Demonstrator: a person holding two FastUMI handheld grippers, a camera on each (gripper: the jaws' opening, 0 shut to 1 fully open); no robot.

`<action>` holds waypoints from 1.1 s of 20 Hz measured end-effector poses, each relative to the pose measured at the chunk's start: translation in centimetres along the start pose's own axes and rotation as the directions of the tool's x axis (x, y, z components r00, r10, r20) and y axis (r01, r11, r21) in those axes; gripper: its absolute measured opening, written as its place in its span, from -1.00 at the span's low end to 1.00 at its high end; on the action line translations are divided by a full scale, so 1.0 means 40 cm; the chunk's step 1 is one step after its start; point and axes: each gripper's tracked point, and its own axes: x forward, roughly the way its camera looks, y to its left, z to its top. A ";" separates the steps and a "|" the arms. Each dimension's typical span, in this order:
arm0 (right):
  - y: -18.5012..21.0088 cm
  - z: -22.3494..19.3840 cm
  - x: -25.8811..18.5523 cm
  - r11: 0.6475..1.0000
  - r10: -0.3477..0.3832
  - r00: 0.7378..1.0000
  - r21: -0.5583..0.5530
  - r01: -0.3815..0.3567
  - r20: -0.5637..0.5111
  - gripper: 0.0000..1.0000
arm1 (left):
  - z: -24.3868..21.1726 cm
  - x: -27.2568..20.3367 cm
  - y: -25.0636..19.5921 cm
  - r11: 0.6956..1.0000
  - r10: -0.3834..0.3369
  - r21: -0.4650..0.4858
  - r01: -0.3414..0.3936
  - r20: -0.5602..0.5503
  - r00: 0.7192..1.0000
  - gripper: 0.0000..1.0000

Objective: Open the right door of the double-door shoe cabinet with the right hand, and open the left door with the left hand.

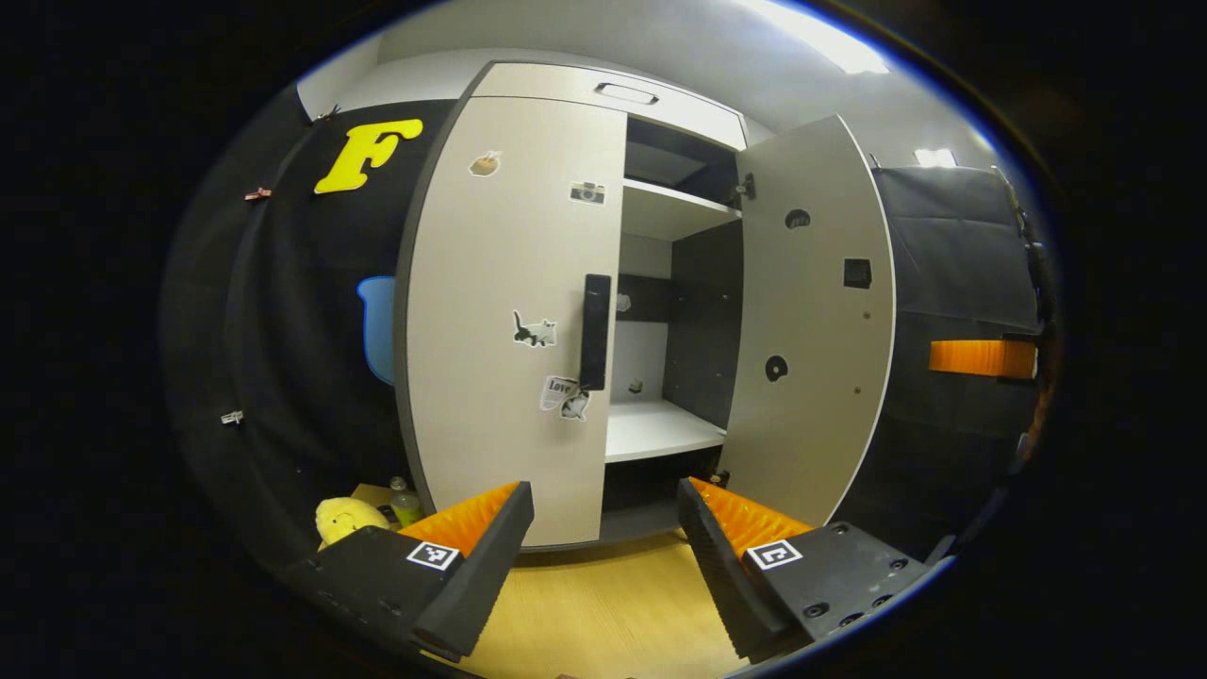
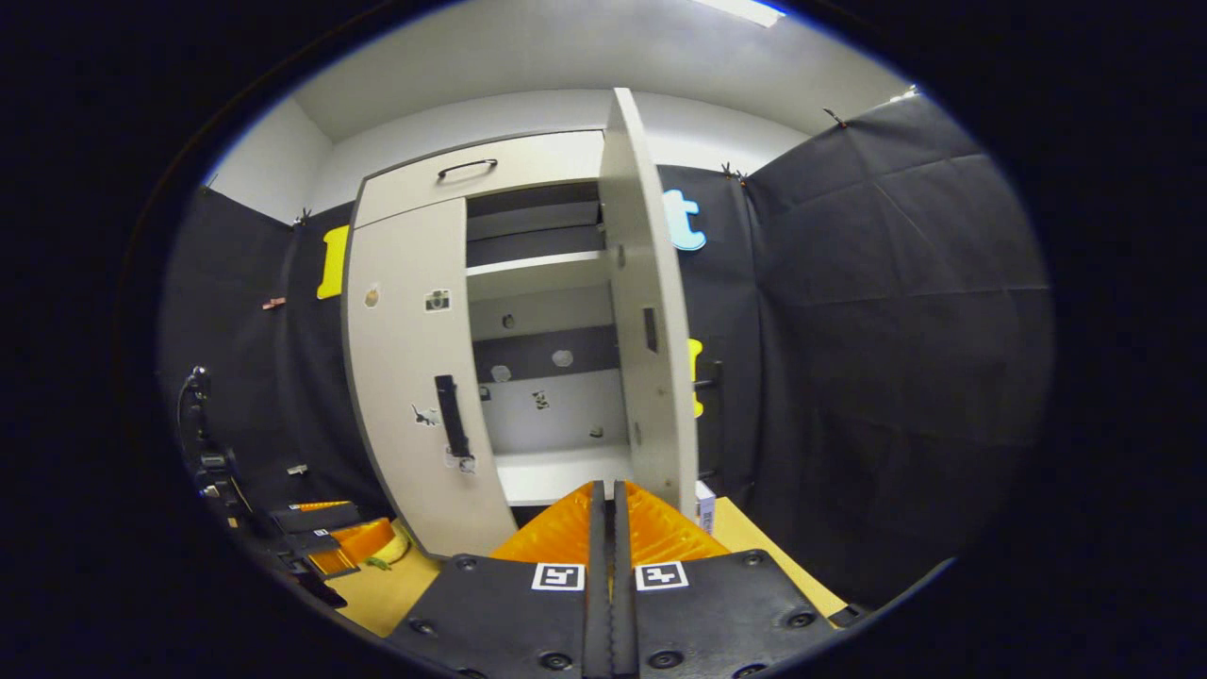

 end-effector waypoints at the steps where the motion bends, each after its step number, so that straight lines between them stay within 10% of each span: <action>1: 0.022 -0.018 0.008 1.000 0.003 1.000 -0.003 -0.003 -0.016 -0.90 | 0.003 -0.007 0.016 1.000 0.011 -0.007 -0.011 0.004 1.000 0.90; 7: 0.095 -0.097 0.100 0.999 0.041 0.997 -0.006 -0.041 -0.063 -0.29 | 0.014 -0.029 0.090 0.996 0.093 -0.010 -0.093 0.008 0.996 0.90; 10: 0.089 -0.119 0.133 0.999 0.047 0.996 -0.005 -0.047 -0.070 0.72 | 0.021 -0.018 0.104 0.990 0.138 -0.001 -0.138 0.005 0.990 0.90; 22: 0.035 -0.191 0.202 0.994 0.097 0.992 -0.038 -0.100 -0.078 0.96 | 0.216 0.266 0.069 0.975 0.218 0.027 -0.221 0.068 0.973 0.90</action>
